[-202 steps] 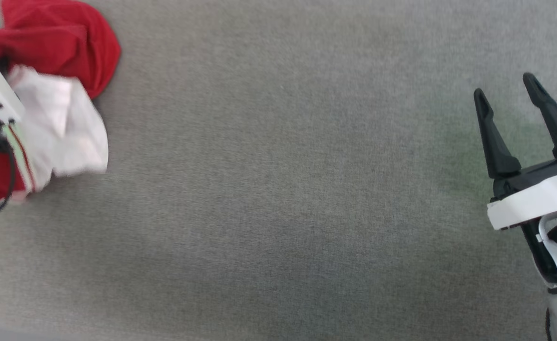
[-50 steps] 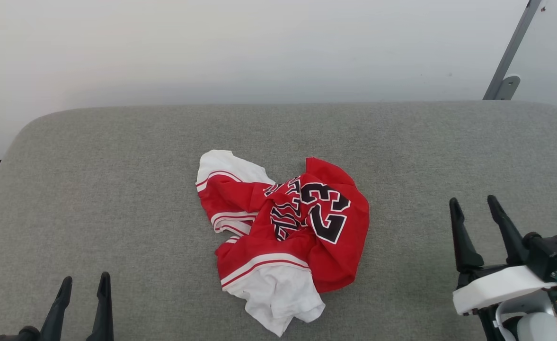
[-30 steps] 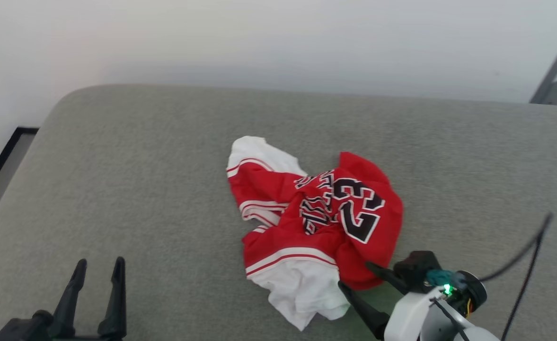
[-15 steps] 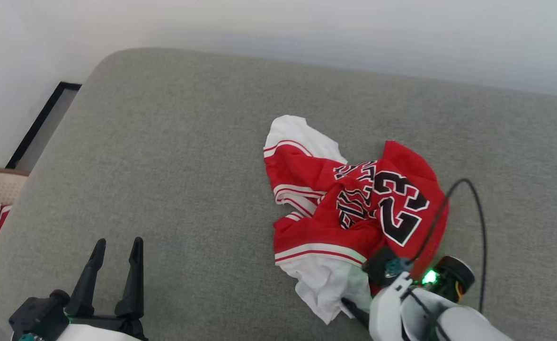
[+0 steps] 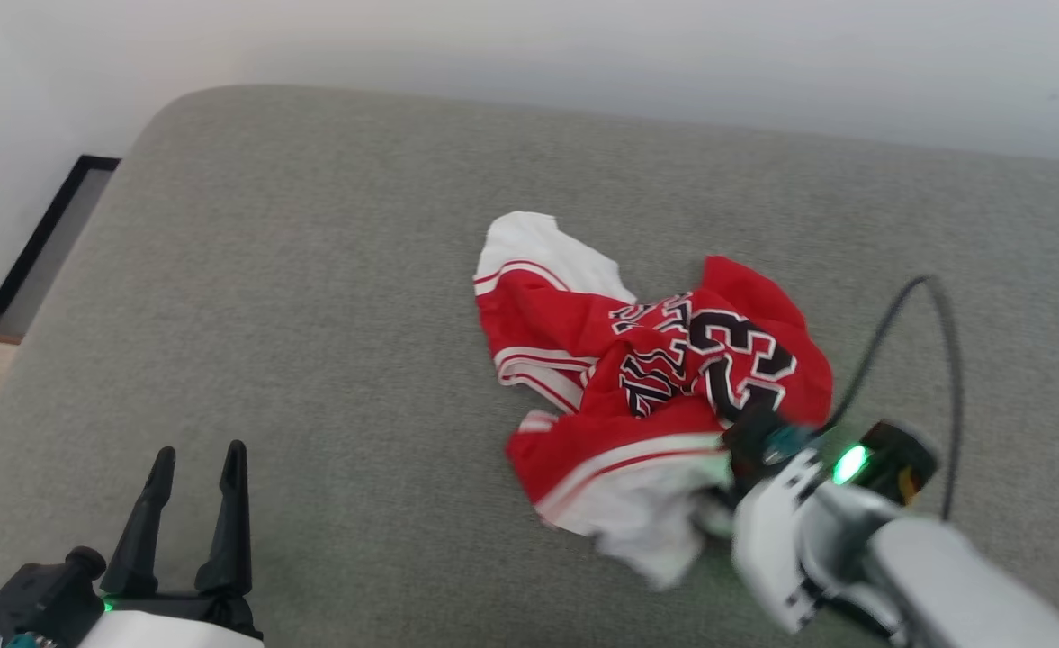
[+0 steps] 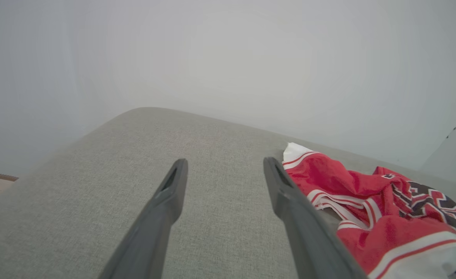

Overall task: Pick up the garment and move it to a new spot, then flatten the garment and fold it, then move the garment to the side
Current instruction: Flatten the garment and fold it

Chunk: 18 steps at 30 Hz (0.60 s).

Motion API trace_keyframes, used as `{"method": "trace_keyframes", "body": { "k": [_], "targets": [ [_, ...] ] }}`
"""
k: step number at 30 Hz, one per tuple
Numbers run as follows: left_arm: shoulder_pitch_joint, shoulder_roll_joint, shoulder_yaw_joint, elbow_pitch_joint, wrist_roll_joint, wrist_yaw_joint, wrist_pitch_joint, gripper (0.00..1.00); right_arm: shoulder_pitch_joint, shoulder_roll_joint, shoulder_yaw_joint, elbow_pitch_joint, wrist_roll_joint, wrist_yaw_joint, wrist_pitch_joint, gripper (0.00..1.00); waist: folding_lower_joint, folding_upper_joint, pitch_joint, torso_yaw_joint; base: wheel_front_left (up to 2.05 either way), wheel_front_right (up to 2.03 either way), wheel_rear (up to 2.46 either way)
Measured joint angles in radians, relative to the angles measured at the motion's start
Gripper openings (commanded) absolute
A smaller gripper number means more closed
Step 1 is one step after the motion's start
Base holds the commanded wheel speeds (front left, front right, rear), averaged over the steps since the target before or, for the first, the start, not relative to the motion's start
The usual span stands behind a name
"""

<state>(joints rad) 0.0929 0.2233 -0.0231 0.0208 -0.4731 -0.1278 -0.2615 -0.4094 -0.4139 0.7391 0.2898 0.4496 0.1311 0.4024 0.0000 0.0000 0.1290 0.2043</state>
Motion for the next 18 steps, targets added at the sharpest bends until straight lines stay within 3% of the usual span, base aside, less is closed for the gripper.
{"method": "trace_keyframes", "body": {
  "k": [10, 18],
  "targets": [
    [0.01, 0.011, 0.004, -0.003, -0.001, 0.0, 0.0, 1.0, 0.058, -0.143, -0.306, -0.138, -0.017, 0.0, 0.129, 0.0, 0.0, 0.0, -0.01, -0.083, 0.0, 0.0, 0.0],
    [-0.004, 0.029, -0.024, 0.006, -0.007, 0.0, 0.0, 1.0, 0.072, -0.186, -0.461, -0.054, 0.0, 0.0, 0.18, 0.0, 0.0, 0.0, -0.011, -0.093, 0.0, 0.0, 0.0]
  ]
}}
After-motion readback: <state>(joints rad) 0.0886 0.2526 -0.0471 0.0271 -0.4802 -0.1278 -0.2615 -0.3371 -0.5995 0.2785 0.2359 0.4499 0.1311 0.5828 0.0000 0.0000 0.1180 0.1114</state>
